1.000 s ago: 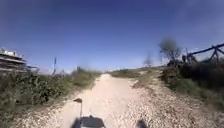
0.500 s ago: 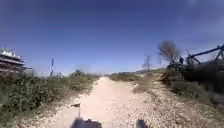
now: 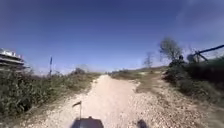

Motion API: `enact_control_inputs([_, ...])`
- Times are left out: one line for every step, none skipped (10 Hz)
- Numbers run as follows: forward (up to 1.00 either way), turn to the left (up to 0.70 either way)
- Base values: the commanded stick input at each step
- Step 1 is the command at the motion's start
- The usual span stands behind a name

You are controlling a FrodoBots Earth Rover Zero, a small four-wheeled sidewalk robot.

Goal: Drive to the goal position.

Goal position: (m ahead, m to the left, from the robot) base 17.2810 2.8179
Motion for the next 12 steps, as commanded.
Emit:
enact_control_inputs([0.5,0.0])
enact_control_inputs([0.5,0.0])
enact_control_inputs([0.5,0.0])
enact_control_inputs([0.5,0.0])
enact_control_inputs([0.5,0.0])
enact_control_inputs([0.5,0.0])
enact_control_inputs([0.5,0.0])
enact_control_inputs([0.5,0.0])
enact_control_inputs([0.5,0.0])
enact_control_inputs([0.5,0.0])
enact_control_inputs([0.5,0.0])
enact_control_inputs([0.5,0.0])
